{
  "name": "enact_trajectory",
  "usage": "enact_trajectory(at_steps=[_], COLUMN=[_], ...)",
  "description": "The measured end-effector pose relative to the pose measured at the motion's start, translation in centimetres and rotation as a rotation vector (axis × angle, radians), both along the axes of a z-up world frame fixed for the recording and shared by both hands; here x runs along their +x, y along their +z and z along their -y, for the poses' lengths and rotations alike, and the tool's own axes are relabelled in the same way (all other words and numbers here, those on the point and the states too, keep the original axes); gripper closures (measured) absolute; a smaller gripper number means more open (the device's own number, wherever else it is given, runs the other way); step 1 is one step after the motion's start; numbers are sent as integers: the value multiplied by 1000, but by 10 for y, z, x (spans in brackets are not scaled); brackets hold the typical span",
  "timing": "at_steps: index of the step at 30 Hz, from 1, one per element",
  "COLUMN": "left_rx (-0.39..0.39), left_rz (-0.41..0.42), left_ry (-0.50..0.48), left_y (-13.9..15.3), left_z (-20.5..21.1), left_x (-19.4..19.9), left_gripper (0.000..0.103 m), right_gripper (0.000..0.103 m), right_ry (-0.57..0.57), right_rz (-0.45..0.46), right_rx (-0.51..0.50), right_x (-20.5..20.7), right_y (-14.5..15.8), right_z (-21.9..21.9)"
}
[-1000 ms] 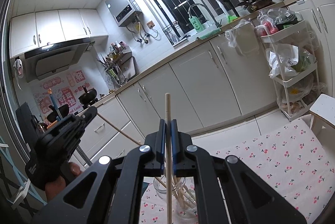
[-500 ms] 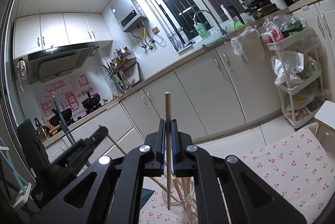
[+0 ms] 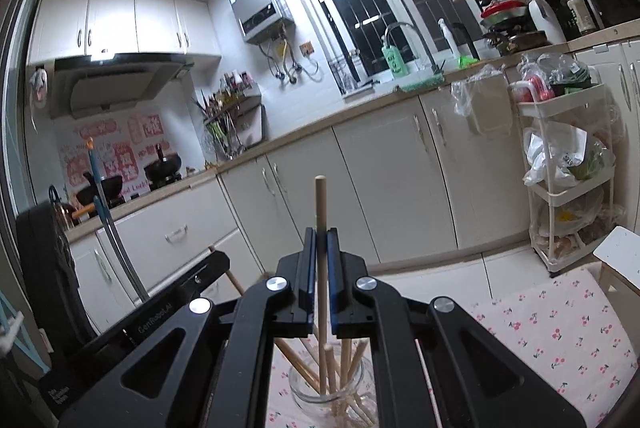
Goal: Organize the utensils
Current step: 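Lower both held sticks into the glass jar, then open both tools to release the sticks into the jar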
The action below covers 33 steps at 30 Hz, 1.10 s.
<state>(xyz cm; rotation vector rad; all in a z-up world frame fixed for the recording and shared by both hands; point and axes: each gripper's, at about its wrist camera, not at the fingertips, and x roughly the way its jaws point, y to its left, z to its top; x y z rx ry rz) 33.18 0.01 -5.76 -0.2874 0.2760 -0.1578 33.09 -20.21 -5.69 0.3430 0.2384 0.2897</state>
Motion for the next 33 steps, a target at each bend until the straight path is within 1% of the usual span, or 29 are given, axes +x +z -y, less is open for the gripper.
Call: enact_trajectory(at_steps=[4, 8, 10, 11, 12, 13, 14, 15, 16, 17, 19, 20, 21, 22, 24, 25, 27, 28, 30, 31, 33], left_rx=[7, 19, 16, 9, -6, -18, -27, -32, -37, -42, -49, -46, -39, -28, 13, 45, 95, 121, 165, 184, 229], left_rz=[-37, -77, -104, -111, -116, -115, -107, -100, -95, -91, -91, -95, -104, -114, -130, -141, -153, -162, -176, -183, -197], left_ry=[-9, -21, -34, -32, -19, -10, 3, 12, 20, 27, 45, 51, 60, 74, 114, 140, 166, 172, 182, 181, 184], left_y=[-12, -22, -26, -26, -27, -26, -24, -22, -19, -17, -13, -11, -9, -7, -4, -3, 0, 2, 8, 10, 18], left_z=[2, 6, 6, 4, 2, -1, -4, -8, -11, -14, -21, -24, -26, -27, -28, -27, -23, -19, -11, -7, 2], left_x=[5, 10, 13, 14, 13, 11, 8, 4, 1, -3, -12, -16, -21, -26, -42, -52, -72, -85, -108, -119, -144], left_gripper=[98, 98, 94, 86, 74, 69, 64, 59, 57, 51, 47, 45, 44, 40, 27, 25, 17, 16, 13, 12, 10], right_gripper=[97, 96, 96, 96, 94, 90, 78, 76, 76, 76, 75, 74, 70, 67, 54, 52, 40, 37, 27, 25, 18], right_ry=[1, 6, 7, 12, 13, 12, 11, 12, 10, 8, 2, -3, -12, -22, -35, -42, -58, -69, -90, -101, -125], right_rz=[-33, -52, -50, -54, -57, -54, -48, -42, -36, -34, -37, -41, -47, -61, -94, -118, -159, -182, -225, -252, -295], right_rx=[-31, -56, -67, -67, -68, -69, -68, -71, -76, -75, -65, -59, -53, -44, -35, -38, -57, -69, -92, -98, -100], right_x=[3, 1, -1, -2, -3, -6, -8, -11, -14, -15, -20, -26, -32, -40, -58, -70, -94, -109, -133, -146, -166], right_y=[-16, -25, -25, -25, -24, -22, -22, -20, -17, -16, -12, -10, -9, -9, -12, -14, -17, -18, -20, -20, -17], right_z=[-4, -8, -8, -7, -6, -5, -3, -2, -1, 0, 5, 9, 14, 19, 27, 30, 33, 34, 37, 40, 45])
